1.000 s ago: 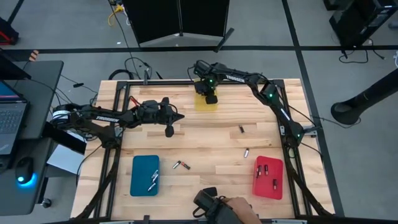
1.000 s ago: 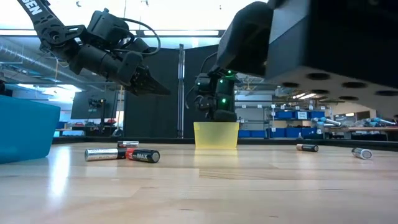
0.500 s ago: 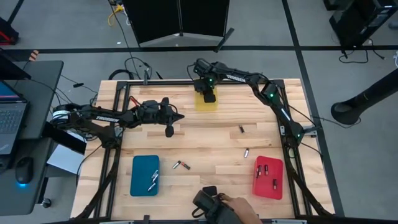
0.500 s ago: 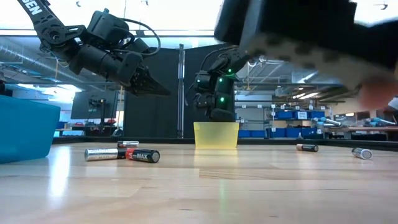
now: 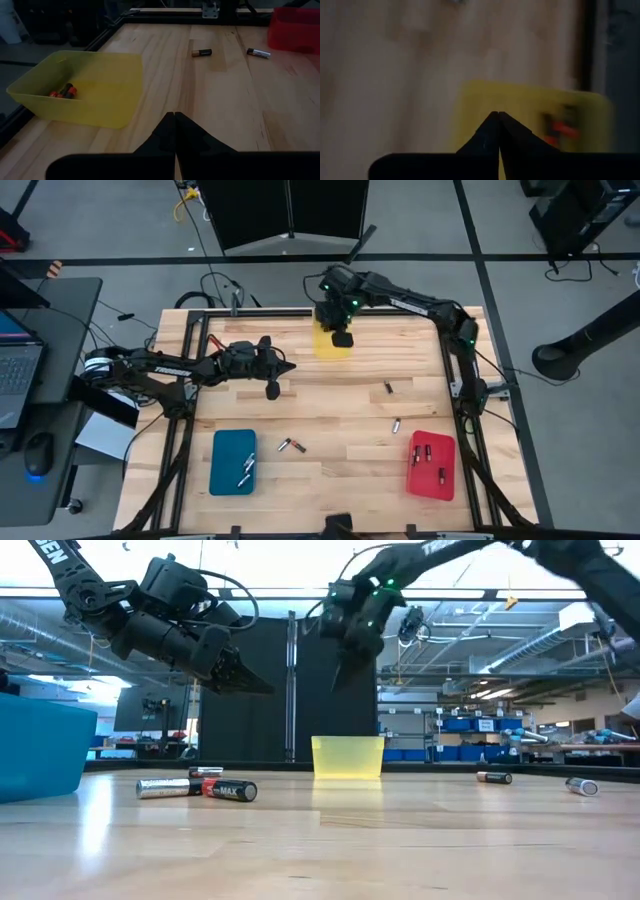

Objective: Sort batteries
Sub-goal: Put the bottom left silver battery into the blue bin

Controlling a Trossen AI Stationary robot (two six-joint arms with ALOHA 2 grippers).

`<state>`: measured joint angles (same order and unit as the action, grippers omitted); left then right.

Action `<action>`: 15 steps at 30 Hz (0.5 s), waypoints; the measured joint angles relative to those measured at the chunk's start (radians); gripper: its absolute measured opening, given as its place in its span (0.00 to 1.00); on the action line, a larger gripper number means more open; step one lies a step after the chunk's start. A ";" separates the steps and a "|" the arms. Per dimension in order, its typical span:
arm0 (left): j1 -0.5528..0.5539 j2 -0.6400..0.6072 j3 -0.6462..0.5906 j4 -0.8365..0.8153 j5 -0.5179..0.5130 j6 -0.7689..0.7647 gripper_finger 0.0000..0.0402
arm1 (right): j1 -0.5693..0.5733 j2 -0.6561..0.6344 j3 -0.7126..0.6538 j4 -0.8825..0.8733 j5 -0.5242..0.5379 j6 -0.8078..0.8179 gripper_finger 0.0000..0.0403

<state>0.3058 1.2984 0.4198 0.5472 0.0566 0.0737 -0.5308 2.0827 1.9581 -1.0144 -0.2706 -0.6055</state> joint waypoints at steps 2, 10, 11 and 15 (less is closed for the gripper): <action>0.000 0.000 0.000 0.000 0.000 0.000 0.01 | 0.014 -0.059 -0.106 0.058 -0.066 0.035 0.04; 0.000 0.000 0.000 -0.001 0.000 -0.022 0.01 | 0.114 -0.346 -0.683 0.615 -0.066 0.273 0.02; 0.000 0.000 0.001 -0.005 0.005 -0.031 0.01 | 0.130 -0.378 -0.749 0.687 -0.052 0.309 0.02; -0.018 0.000 0.038 -0.068 0.035 -0.066 0.01 | 0.199 -0.490 -0.971 0.956 0.065 0.425 0.02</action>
<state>0.2873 1.2981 0.4577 0.4788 0.0916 0.0078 -0.3315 1.5930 0.9869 -0.0586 -0.2058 -0.1807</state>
